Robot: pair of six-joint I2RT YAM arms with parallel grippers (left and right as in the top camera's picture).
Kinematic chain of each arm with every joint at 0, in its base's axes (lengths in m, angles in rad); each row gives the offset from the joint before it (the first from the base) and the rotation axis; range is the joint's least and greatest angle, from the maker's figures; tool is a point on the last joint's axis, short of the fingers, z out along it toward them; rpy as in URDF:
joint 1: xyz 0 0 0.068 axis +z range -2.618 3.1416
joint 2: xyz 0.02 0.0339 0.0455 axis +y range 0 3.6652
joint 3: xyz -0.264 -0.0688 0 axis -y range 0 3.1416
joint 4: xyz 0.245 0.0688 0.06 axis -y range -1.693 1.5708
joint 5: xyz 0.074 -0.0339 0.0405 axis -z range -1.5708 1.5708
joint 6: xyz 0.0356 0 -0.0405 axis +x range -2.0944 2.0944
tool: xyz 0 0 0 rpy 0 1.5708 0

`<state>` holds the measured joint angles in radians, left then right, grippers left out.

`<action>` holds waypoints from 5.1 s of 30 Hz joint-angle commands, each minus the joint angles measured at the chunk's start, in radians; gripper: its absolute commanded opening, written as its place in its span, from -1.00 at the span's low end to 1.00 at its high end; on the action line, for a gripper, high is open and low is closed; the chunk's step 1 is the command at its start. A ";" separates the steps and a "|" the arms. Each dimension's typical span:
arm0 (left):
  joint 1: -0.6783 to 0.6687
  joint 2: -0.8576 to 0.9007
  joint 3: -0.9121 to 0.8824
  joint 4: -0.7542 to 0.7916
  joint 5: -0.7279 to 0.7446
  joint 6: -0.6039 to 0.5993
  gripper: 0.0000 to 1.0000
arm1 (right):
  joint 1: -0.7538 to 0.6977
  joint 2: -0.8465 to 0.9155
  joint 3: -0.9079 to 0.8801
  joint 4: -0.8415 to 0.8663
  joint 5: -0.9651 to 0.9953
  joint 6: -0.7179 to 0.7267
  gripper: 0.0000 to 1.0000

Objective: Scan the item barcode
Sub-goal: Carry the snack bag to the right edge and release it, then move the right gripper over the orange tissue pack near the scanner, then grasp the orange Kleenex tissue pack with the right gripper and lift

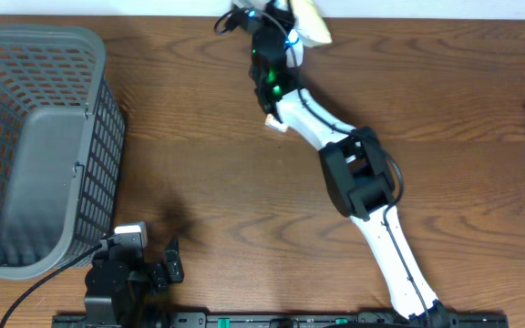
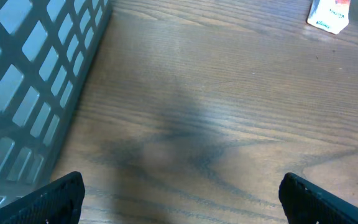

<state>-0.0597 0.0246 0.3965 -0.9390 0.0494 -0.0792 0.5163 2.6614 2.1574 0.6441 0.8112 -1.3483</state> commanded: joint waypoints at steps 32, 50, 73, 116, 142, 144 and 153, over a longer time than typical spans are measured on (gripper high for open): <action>0.004 -0.001 -0.003 -0.003 -0.006 -0.008 1.00 | -0.849 -0.311 -0.007 -1.484 0.113 1.368 0.99; 0.004 -0.001 -0.003 -0.003 -0.006 -0.009 1.00 | -0.725 -0.814 -0.007 -1.896 -1.134 1.755 0.99; 0.004 -0.001 -0.003 -0.003 -0.006 -0.009 1.00 | -0.183 -0.726 -0.488 -1.551 -0.905 1.896 0.98; 0.004 -0.001 -0.003 -0.003 -0.006 -0.008 1.00 | -0.266 -0.322 -0.557 -0.917 -1.369 1.155 -0.48; 0.004 -0.001 -0.003 -0.003 -0.006 -0.008 1.00 | -0.201 -0.659 -0.550 -1.433 -0.971 1.621 0.99; 0.004 -0.001 -0.003 -0.003 -0.006 -0.008 1.00 | -0.203 -0.655 -0.551 -1.430 -0.956 1.573 0.99; 0.004 -0.001 -0.003 -0.003 -0.006 -0.008 1.00 | -0.279 -0.595 -0.629 -1.388 -1.128 1.153 0.69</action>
<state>-0.0597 0.0246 0.3965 -0.9390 0.0490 -0.0792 0.2733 2.0293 1.5726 -0.7750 -0.2180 0.0162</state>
